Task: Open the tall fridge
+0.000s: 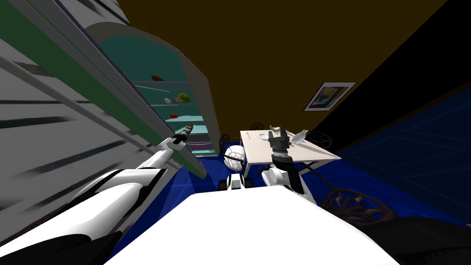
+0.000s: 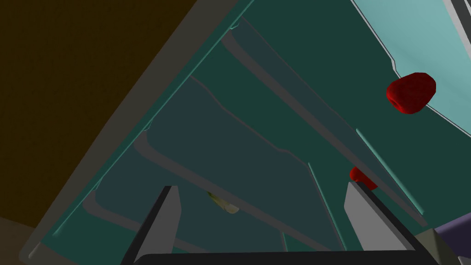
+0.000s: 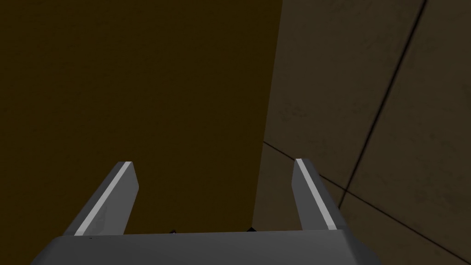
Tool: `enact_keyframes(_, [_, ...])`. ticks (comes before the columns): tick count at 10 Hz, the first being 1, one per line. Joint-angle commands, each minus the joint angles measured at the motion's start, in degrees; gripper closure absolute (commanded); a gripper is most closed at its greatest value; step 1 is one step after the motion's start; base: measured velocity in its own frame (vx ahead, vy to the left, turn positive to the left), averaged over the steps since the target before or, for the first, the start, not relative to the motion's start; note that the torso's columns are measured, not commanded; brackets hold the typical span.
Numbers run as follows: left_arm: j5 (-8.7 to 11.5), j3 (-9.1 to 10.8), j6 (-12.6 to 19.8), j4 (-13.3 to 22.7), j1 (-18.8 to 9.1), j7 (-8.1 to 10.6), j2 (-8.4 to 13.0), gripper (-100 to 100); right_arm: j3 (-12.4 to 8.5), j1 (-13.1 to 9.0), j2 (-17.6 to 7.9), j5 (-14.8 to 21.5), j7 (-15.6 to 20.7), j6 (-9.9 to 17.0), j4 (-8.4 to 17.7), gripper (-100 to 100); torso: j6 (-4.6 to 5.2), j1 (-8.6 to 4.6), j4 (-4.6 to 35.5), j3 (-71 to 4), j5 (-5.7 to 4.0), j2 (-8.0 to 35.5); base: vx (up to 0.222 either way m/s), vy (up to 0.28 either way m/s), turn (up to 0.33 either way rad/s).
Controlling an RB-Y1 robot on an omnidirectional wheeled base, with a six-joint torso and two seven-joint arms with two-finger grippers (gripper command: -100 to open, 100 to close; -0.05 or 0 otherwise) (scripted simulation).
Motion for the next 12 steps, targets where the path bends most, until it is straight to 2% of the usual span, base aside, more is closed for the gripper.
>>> enact_keyframes(1, [3.3,2.50,1.7,-0.2,0.7,-3.88,0.0,-100,0.0,0.0,0.0,0.0,0.0,0.0,0.0,0,0.06,0.02,0.0,0.0,0.00,0.0,-0.060,0.060,-0.293])
enact_keyframes(2, [3.3,2.50,1.7,-0.2,0.7,-4.90,0.0,-100,0.0,0.0,0.0,0.0,0.0,0.0,0.0,0,0.02,0.01,0.0,0.0,0.00,0.1,-0.061,0.055,-0.103])
enact_keyframes(3, [4.9,3.75,2.6,-0.3,1.0,-6.66,0.0,-100,0.0,0.0,0.0,0.0,0.0,0.0,0.0,0,-0.05,-0.06,0.0,0.0,-0.02,0.0,-0.062,0.068,-0.147])
enact_keyframes(4, [4.9,3.75,2.6,-0.3,1.0,-7.36,0.0,-100,0.0,0.0,0.0,0.0,0.0,0.0,0.0,0,0.01,-0.08,0.0,0.0,-0.03,0.0,-0.049,0.054,-0.103])
enact_keyframes(5, [6.5,5.00,3.4,-0.3,1.3,-9.50,0.1,-100,0.0,0.0,0.0,0.0,0.0,0.0,0.0,0,-0.01,-0.16,0.0,-0.1,-0.05,-0.1,-0.048,0.043,-0.172])
enact_keyframes(6, [6.5,5.00,3.4,-0.3,1.3,-9.81,0.1,-100,0.0,0.0,0.0,0.0,0.0,0.0,0.0,0,0.04,-0.20,0.0,-0.1,-0.07,-0.1,-0.038,0.031,-0.092])
enact_keyframes(7, [8.2,6.25,4.3,-0.4,1.6,-12.02,0.1,-100,0.0,0.0,0.0,0.0,0.0,0.0,0.0,0,-0.01,-0.21,0.0,-0.1,-0.07,-0.1,-0.038,0.031,-0.194])
enact_keyframes(8, [8.2,6.25,4.3,-0.4,1.6,-12.26,0.1,-100,0.0,0.0,0.0,0.0,0.0,0.0,0.0,0,0.05,-0.18,0.0,-0.1,-0.06,-0.1,-0.035,0.033,-0.096])
enact_keyframes(9, [9.8,7.51,5.2,-0.5,2.0,-14.46,0.1,-100,0.0,0.0,0.0,0.0,0.0,0.0,0.0,0,-0.02,-0.13,0.0,-0.1,-0.04,-0.1,-0.043,0.043,-0.152])
enact_keyframes(10, [9.8,7.51,5.2,-0.5,2.0,-14.71,0.1,-100,0.0,0.0,0.0,0.0,0.0,0.0,0.0,0,0.02,-0.08,0.0,0.0,-0.03,0.0,-0.046,0.041,-0.094])
enact_keyframes(11, [11.4,8.76,6.0,-0.6,2.3,-16.93,0.1,-100,0.0,0.0,0.0,0.0,0.0,0.0,0.0,0,-0.02,-0.10,0.0,0.0,-0.03,0.0,-0.058,0.042,-0.163])
enact_keyframes(12, [11.4,8.76,6.0,-0.6,2.3,-17.16,0.1,-100,0.0,0.0,0.0,0.0,0.0,0.0,0.0,0,0.03,-0.12,0.0,0.0,-0.04,0.0,-0.044,0.037,-0.107])
